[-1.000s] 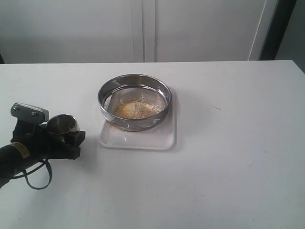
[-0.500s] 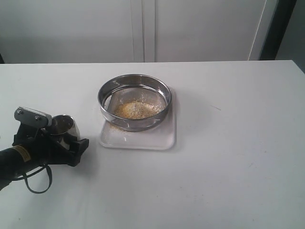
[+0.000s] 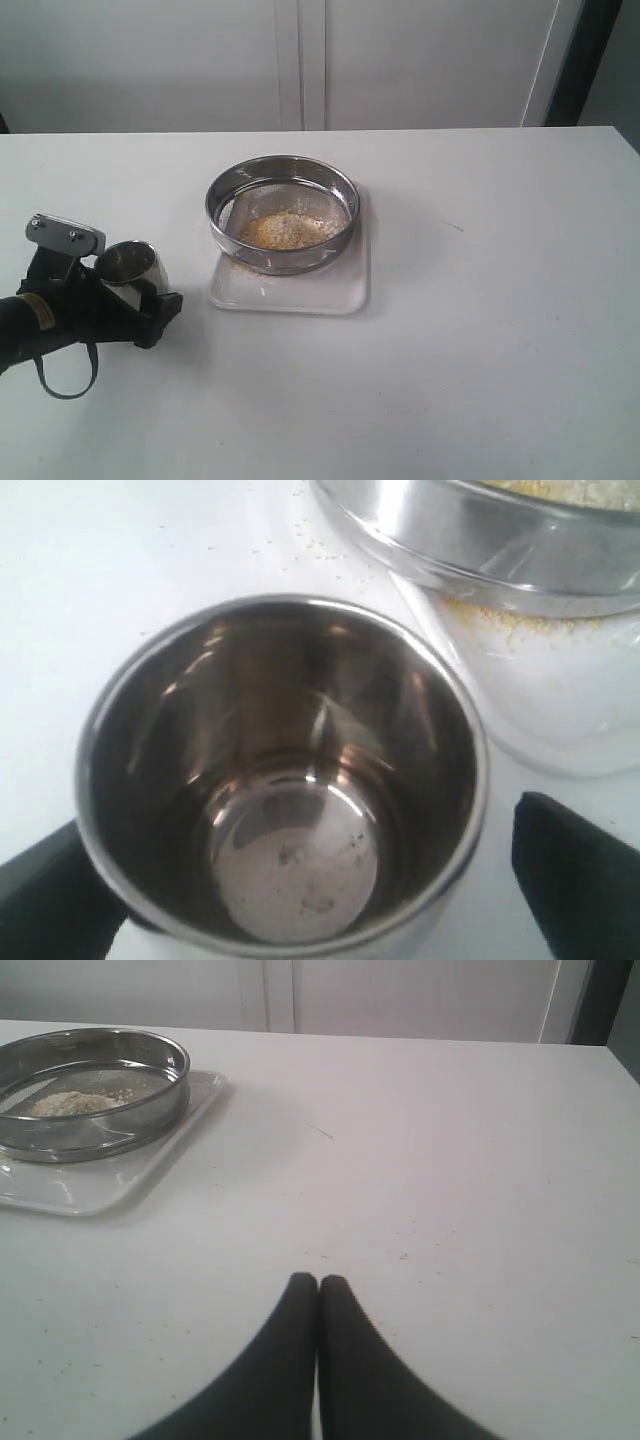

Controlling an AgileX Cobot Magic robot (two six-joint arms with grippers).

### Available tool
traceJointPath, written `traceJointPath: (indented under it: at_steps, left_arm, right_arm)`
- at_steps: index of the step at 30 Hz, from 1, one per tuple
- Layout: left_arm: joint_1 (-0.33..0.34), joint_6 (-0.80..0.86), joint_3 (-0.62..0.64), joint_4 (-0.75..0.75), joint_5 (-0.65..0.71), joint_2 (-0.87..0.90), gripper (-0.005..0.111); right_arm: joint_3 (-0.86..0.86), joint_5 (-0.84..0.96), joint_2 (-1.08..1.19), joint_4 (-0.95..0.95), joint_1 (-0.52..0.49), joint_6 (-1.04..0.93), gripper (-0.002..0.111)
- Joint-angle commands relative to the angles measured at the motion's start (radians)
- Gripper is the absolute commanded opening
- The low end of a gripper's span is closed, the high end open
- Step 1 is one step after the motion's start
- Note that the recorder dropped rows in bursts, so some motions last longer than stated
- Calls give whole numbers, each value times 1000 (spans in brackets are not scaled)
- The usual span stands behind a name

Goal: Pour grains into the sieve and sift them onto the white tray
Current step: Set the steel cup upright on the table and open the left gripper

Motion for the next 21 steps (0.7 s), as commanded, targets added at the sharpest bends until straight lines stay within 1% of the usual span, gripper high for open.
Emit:
traceJointPath:
  at_steps: [1, 3, 5, 11, 14, 15, 16, 17, 18, 19, 20, 21]
  left_arm:
    - [2, -87, 2, 16, 187, -79, 100]
    - [2, -89, 2, 18, 282, -109, 100]
    - [2, -111, 2, 51, 347, -137, 100]
    - [2, -254, 2, 149, 477, -230, 100]
    - [2, -327, 2, 203, 585, -286, 100]
    - [2, -355, 2, 237, 659, -330, 98]
    - [2, -360, 2, 240, 686, -349, 96]
    - [2, -362, 2, 248, 751, -398, 83]
    - [2, -362, 2, 248, 775, -418, 76]
    - [2, -362, 2, 248, 830, -469, 55]
    - [2, -362, 2, 248, 856, -494, 46]
    - [2, -362, 2, 248, 913, -543, 23]
  right_arm:
    - [2, -7, -5, 2, 2, 1, 0]
    - [2, -7, -5, 2, 2, 1, 0]
    - [2, -7, -5, 2, 2, 1, 0]
    - [2, -7, -5, 2, 2, 1, 0]
    - [2, -7, -5, 2, 2, 1, 0]
    - [2, -7, -5, 2, 2, 1, 0]
    - [2, -7, -5, 2, 2, 1, 0]
    - [2, -7, -5, 2, 2, 1, 0]
    - [2, -7, -5, 2, 2, 1, 0]
    - [2, -7, -5, 2, 2, 1, 0]
    - [2, -7, -5, 2, 2, 1, 0]
    - [2, -7, -5, 2, 2, 1, 0]
